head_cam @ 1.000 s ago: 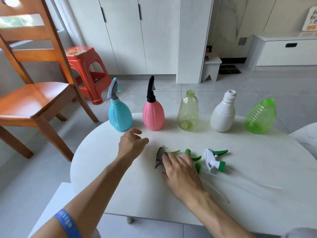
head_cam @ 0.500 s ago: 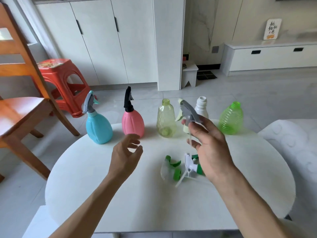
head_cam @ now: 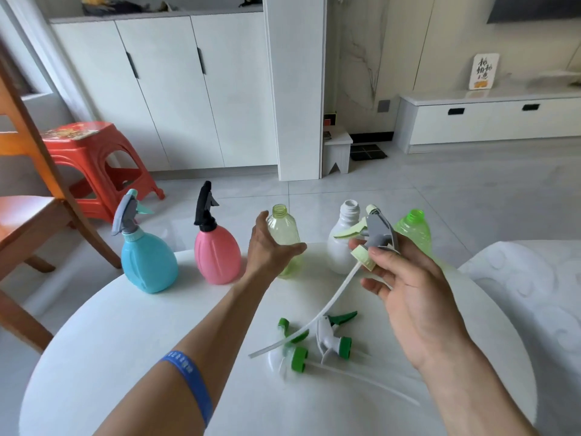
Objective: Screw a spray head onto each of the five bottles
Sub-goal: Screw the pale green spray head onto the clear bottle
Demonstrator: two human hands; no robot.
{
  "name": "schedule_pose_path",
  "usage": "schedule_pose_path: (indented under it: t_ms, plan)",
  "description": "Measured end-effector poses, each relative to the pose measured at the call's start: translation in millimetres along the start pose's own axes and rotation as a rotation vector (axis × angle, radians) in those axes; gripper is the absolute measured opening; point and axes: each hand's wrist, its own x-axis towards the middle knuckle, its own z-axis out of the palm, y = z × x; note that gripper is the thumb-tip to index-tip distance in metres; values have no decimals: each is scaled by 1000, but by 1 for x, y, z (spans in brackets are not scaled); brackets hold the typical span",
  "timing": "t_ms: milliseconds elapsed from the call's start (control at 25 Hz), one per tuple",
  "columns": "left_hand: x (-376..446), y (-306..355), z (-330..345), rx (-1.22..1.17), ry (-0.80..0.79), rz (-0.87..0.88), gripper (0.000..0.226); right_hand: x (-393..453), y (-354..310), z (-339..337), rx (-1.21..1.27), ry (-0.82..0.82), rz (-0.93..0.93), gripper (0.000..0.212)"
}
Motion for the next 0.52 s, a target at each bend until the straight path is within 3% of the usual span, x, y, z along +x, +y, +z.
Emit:
schedule_pose_path:
  t_ms: [120,240,400,520]
  plan:
    - [-6,-4,-3,-5,50,70,73,5,-3,-8,-73,110,-108,23]
    - [-32,2,-26,129,63,306,79,9,-6,-14,-39,253,-202,29]
    - [-80,-5,-84,543,246,563,75,8,-1,-12,-40,360,-292,40]
    - [-115,-27,-123,860,298,542,76,2,6,-5,-26,365,-349,41]
